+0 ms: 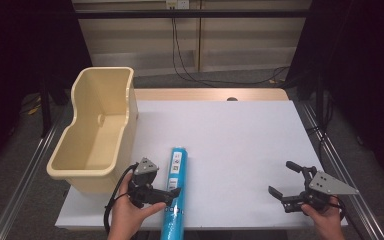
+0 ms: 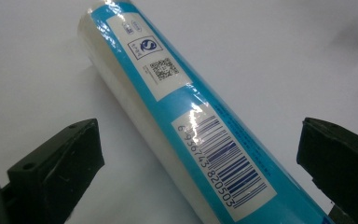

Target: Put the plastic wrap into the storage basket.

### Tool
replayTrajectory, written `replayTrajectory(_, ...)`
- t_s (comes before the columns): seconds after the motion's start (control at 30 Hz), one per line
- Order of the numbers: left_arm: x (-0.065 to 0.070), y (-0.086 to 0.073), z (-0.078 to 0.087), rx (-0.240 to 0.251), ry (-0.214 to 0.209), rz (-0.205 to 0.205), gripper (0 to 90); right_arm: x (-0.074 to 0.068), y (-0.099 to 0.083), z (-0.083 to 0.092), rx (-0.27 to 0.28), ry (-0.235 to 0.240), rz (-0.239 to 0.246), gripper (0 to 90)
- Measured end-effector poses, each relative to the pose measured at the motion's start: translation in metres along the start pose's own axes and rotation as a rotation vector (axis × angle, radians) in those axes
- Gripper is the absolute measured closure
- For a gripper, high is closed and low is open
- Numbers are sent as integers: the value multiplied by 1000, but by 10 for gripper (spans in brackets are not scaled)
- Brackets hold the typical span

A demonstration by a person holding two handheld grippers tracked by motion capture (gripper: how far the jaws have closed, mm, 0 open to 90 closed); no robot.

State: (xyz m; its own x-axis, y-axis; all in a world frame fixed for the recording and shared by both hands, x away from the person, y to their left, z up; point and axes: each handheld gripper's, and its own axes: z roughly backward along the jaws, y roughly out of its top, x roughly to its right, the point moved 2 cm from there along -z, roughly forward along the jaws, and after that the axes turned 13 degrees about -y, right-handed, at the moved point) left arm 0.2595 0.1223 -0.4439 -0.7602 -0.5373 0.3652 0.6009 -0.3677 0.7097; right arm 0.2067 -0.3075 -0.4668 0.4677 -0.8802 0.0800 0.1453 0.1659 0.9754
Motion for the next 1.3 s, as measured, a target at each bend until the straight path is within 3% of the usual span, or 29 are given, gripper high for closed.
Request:
replayTrajectory(0.17,2,4,-3,-45,3,56,0,0,0,0,0,-1,-1,0)
replayTrajectory(0.3,3,7,-5,-89,23,71,0,0,0,0,-1,2,-10,0)
replayTrajectory(0.6,1,13,-12,-192,21,144,2,0,-1,-1,-6,4,9,0)
replayTrajectory(0.77,0,17,-18,-232,26,165,2,0,-1,-1,-5,5,7,0)
replayTrajectory(1.1,4,17,-32,-325,23,228,2,0,-1,-2,-4,1,8,0)
replayTrajectory(1.3,4,12,-43,-367,54,266,7,0,-1,-2,-6,3,9,0)
